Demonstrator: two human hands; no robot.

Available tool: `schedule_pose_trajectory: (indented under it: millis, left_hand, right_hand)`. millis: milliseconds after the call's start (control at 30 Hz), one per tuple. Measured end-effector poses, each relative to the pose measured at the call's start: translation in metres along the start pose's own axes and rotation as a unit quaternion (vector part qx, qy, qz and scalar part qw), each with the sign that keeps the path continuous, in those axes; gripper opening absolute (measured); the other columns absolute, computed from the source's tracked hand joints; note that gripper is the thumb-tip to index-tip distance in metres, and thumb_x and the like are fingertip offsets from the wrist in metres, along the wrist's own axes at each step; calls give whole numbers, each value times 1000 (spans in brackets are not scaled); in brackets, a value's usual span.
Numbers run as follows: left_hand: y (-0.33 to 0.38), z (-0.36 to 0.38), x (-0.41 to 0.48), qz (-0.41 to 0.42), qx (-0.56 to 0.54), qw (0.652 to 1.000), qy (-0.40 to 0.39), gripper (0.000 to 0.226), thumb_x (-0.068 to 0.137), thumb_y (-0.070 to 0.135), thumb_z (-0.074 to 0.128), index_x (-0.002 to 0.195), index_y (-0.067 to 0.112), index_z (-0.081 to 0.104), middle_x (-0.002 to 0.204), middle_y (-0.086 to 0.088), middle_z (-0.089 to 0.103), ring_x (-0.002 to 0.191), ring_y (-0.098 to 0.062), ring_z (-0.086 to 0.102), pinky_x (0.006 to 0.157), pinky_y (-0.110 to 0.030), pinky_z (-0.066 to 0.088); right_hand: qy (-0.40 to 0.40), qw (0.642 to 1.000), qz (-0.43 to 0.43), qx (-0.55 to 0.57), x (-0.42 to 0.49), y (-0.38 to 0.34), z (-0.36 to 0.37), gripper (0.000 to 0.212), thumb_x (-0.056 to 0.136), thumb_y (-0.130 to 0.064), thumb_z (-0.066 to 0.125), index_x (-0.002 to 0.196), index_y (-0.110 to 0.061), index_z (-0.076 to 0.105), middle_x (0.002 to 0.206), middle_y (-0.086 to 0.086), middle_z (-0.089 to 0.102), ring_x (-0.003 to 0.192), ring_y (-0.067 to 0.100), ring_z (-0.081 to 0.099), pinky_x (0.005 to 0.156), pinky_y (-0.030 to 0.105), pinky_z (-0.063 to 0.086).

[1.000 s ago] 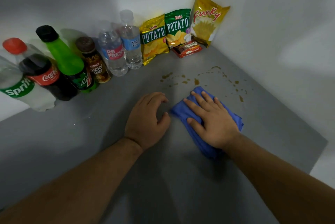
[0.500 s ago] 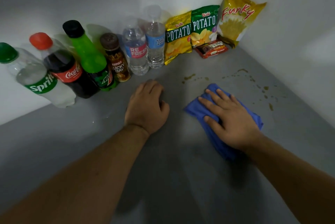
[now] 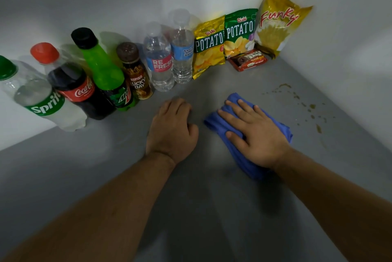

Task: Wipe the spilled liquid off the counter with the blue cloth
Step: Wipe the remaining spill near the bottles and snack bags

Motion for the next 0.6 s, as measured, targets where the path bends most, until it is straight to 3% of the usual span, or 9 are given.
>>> schedule_pose_trajectory:
  millis: [200, 267, 433, 600]
  left_hand:
    - [0, 0, 0, -3, -5, 1000, -2, 43, 86, 21, 54, 124, 3, 62, 131, -16, 61, 123, -33, 55, 106, -47, 46]
    - [1, -1, -1, -5, -24, 1000, 15, 46, 87, 20, 51, 128, 2, 59, 131, -18, 61, 123, -34, 56, 108, -47, 46]
    - [0, -6, -4, -15, -103, 993, 50, 50, 91, 28, 38, 132, 3, 54, 130, -16, 60, 120, -30, 56, 105, -44, 47]
    - [0, -6, -3, -12, -97, 995, 33, 55, 92, 33, 36, 132, 1, 55, 130, -17, 60, 121, -32, 56, 106, -45, 47]
  right_hand:
    - [36, 993, 115, -8, 56, -7, -5, 63, 107, -53, 24, 166, -35, 17, 176, 0, 10, 162, 27, 2, 130, 51, 3]
    - [36, 994, 100, -11, 68, -28, -3, 63, 107, -52, 28, 166, -33, 17, 176, 2, 10, 162, 30, 3, 130, 52, 3]
    - [-8, 999, -47, 3, 28, -37, 1, 63, 104, -53, 22, 165, -37, 23, 175, -4, 13, 162, 23, 4, 129, 46, 1]
    - [1, 1000, 4, -9, 52, -31, -7, 58, 106, -42, 35, 163, -43, 23, 175, -6, 14, 161, 29, 5, 129, 56, 5]
Point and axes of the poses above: each hand's wrist, its own x-axis towards the middle knuckle, its own z-axis out of the palm, y = z × x, the point moved 2 cm from there along x, towards the middle knuckle
